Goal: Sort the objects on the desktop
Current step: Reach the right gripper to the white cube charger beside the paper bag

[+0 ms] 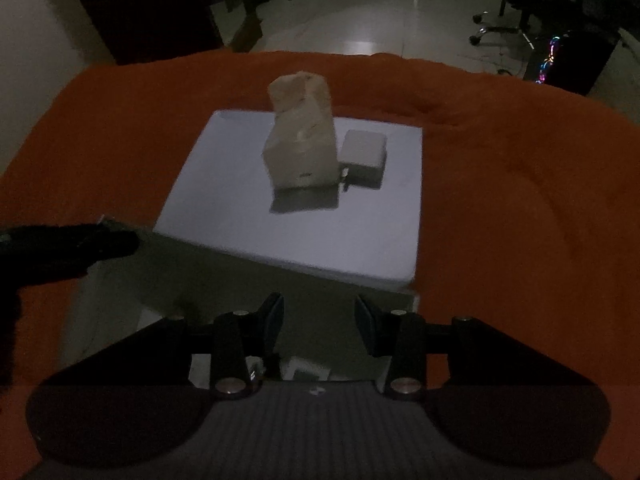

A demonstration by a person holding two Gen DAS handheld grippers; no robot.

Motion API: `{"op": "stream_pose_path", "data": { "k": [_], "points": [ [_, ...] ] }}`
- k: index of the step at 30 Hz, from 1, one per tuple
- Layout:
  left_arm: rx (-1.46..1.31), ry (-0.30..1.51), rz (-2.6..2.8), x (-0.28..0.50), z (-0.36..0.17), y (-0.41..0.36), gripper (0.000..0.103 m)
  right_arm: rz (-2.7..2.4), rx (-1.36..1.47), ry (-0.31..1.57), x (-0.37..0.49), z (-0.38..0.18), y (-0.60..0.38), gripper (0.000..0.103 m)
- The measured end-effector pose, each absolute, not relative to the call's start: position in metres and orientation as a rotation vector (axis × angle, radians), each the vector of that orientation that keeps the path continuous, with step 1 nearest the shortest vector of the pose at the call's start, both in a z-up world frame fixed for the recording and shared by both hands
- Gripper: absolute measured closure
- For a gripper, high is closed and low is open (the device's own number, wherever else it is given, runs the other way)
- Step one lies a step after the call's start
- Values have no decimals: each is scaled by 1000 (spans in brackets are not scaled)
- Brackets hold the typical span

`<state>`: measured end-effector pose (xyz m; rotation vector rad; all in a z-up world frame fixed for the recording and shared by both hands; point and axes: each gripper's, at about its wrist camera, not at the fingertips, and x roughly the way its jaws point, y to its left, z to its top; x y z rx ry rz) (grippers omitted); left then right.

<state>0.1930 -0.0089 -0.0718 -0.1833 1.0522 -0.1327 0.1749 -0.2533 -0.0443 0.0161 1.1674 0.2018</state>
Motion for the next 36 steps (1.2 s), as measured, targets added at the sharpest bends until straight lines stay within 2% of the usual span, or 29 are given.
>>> {"op": "stream_pose_path", "data": {
  "k": [8, 12, 25, 28, 31, 34, 36],
  "points": [
    [-176, 1103, -156, 203, -89, -10, 57, 124, 94, 1150, 223, -59, -280, 60],
    [-171, 1094, -162, 203, -91, -8, 45, 83, 157, 1149, 252, -72, -290, 59],
    [-140, 1118, -210, 189, -96, -9, 44, 27, 201, 1153, 332, -120, -282, 57],
    [-129, 1138, -226, 183, -102, -13, 44, 20, 204, 1149, 345, -129, -278, 51],
    [-117, 1160, -246, 177, -107, -17, 44, 30, 164, 1132, 355, -136, -269, 34],
    [-104, 1167, -244, 173, -110, -18, 44, 13, 48, 1113, 360, -143, -254, 25],
    [-104, 1177, -245, 172, -113, -18, 44, 4, 9, 1101, 363, -147, -247, 24]
  ]
}}
